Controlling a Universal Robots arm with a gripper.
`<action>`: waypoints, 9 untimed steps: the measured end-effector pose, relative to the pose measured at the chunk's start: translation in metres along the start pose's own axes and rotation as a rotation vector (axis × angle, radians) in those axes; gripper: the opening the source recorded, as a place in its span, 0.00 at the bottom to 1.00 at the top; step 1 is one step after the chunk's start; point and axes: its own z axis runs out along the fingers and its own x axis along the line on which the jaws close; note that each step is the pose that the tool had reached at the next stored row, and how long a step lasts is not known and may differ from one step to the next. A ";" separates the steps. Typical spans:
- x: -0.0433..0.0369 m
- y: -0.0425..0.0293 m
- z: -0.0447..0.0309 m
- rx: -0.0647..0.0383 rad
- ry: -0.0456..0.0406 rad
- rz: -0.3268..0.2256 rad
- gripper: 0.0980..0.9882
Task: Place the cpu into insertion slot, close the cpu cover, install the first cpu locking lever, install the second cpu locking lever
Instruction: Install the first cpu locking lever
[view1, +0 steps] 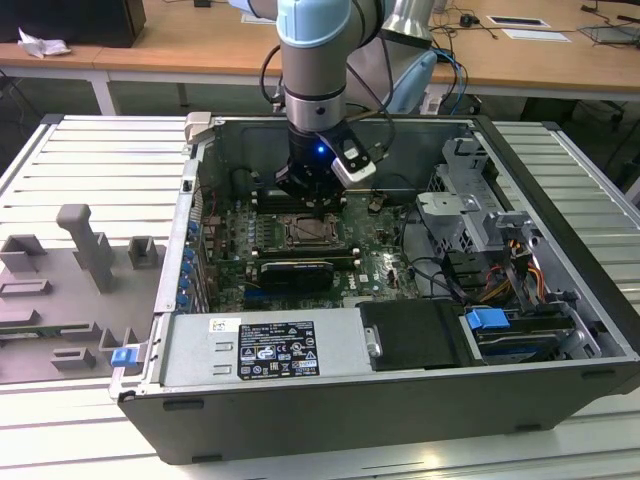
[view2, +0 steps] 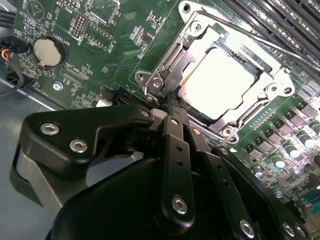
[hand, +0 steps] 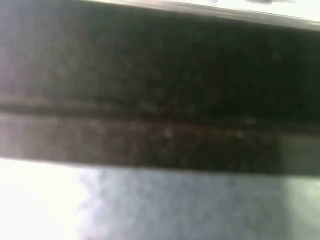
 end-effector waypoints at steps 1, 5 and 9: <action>0.0001 -0.0001 0.0000 -0.008 0.0005 0.001 0.01; 0.0000 0.0002 0.0005 -0.037 -0.0019 0.004 0.01; -0.0010 0.0012 -0.0017 -0.045 -0.0042 0.004 0.01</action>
